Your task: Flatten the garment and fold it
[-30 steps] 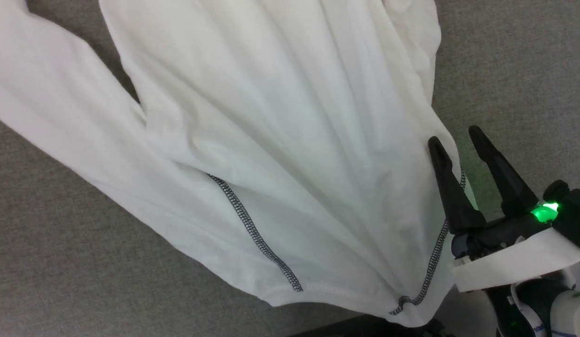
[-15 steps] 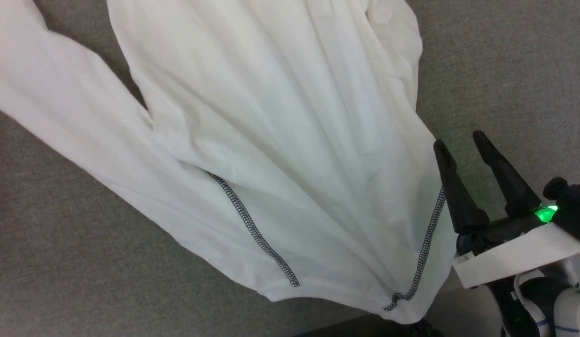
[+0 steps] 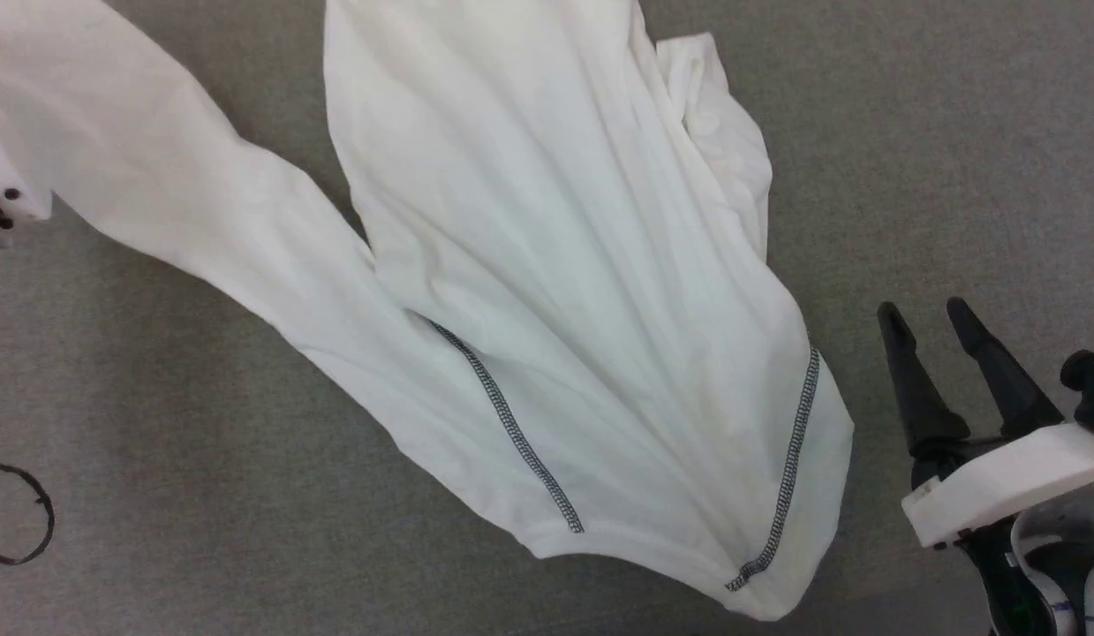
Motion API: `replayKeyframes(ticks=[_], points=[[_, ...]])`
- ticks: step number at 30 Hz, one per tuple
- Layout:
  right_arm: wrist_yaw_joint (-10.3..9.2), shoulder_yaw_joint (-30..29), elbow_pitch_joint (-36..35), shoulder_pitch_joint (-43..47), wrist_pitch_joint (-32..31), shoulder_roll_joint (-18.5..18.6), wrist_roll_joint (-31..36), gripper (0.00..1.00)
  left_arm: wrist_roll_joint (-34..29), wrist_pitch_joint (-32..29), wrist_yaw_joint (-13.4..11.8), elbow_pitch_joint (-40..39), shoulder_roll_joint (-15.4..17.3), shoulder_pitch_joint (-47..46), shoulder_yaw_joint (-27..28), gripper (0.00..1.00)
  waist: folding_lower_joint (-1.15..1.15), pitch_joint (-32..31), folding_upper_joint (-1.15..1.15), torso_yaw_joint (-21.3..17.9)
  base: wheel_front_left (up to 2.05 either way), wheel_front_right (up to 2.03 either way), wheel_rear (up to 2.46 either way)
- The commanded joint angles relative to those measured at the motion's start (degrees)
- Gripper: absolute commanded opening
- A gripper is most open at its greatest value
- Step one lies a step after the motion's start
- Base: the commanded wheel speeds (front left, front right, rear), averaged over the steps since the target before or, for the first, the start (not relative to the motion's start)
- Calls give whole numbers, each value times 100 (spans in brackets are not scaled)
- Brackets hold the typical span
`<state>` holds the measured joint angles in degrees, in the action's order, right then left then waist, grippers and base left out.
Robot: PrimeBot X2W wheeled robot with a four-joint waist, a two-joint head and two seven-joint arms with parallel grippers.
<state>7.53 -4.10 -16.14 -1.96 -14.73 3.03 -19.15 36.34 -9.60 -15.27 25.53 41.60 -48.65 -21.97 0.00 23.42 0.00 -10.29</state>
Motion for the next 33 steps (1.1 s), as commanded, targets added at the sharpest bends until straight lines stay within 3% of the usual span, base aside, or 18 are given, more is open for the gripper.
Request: replayKeyframes(ticks=[1,6,10,19,25,26,33], points=[[-4,-46,30,68,-48,-15,8,100,-43,-1,-37,-116,76,121,-16,0,0,-843,0,406,0,0,0],[-4,-319,159,301,-207,-15,38,100,-66,-241,67,-884,140,443,-257,0,0,-1423,0,562,0,0,0],[-4,-588,207,483,-325,-15,86,100,-26,-623,15,-1737,-174,748,-644,0,0,-1747,0,651,0,0,0],[-4,-1020,60,520,-590,-15,248,100,169,-1398,-353,-2933,-1564,1535,-1860,0,0,-1941,0,520,0,0,0],[-4,-1056,-43,436,-667,-15,245,100,81,-1322,-580,-2900,-2456,1760,-2440,0,0,-1634,0,239,0,0,0],[-4,-1056,-43,436,-667,-15,245,100,81,-1322,-580,-2900,-2456,1760,-2440,0,0,-1634,0,239,0,0,0],[-4,-982,-71,355,-576,-15,199,100,-195,-1036,-796,-2840,-3293,1617,-2841,0,0,-982,0,-63,0,0,0]])
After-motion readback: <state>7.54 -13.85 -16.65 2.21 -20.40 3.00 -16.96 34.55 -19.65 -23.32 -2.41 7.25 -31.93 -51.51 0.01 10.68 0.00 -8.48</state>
